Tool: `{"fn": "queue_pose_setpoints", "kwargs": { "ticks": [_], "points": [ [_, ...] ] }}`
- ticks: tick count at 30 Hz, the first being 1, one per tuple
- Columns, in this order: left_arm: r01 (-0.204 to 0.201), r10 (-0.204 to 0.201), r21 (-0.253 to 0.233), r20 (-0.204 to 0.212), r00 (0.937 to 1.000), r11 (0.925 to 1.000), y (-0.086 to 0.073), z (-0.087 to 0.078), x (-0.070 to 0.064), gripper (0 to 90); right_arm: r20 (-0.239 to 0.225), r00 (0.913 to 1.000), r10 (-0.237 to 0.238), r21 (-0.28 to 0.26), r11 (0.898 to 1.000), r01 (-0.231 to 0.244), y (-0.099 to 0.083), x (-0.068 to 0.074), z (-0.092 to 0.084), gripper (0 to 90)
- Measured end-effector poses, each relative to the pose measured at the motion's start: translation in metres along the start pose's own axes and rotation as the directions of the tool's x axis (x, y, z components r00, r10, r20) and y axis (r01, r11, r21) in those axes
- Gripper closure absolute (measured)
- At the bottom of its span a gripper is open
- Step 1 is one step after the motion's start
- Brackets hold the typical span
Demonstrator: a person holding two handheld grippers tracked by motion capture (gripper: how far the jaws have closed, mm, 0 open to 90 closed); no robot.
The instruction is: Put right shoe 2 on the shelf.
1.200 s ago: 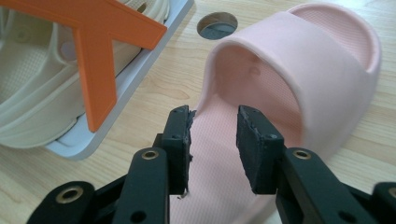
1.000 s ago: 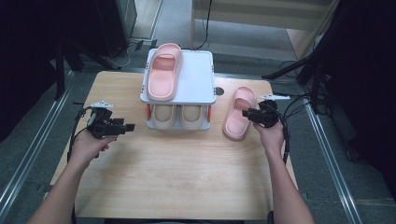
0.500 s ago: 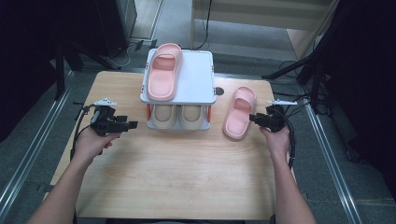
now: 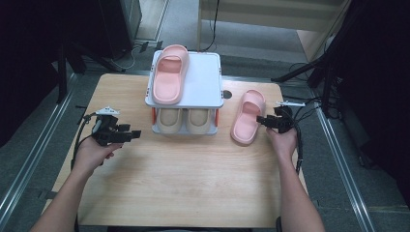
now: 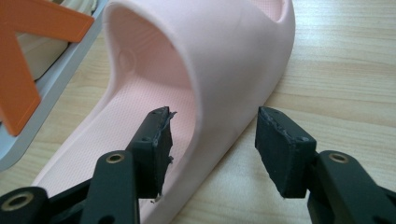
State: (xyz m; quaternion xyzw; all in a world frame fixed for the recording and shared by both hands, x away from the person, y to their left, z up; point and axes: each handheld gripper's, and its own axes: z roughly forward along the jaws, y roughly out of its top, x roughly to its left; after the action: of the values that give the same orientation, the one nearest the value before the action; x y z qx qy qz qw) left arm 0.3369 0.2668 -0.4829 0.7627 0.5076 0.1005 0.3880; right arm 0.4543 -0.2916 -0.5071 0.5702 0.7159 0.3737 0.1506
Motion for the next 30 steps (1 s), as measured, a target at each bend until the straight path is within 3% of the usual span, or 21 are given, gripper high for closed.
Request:
{"fn": "queue_pose_setpoints", "kwargs": {
  "ticks": [30],
  "points": [
    [0.023, -0.022, 0.014, -0.054, 0.9983, 0.9996, -0.023, -0.018, 0.002, 38.7, 0.058, 0.9979, 0.03, 0.014, 0.999, -0.031, 0.014, -0.003, 0.033, 46.0]
  ]
}}
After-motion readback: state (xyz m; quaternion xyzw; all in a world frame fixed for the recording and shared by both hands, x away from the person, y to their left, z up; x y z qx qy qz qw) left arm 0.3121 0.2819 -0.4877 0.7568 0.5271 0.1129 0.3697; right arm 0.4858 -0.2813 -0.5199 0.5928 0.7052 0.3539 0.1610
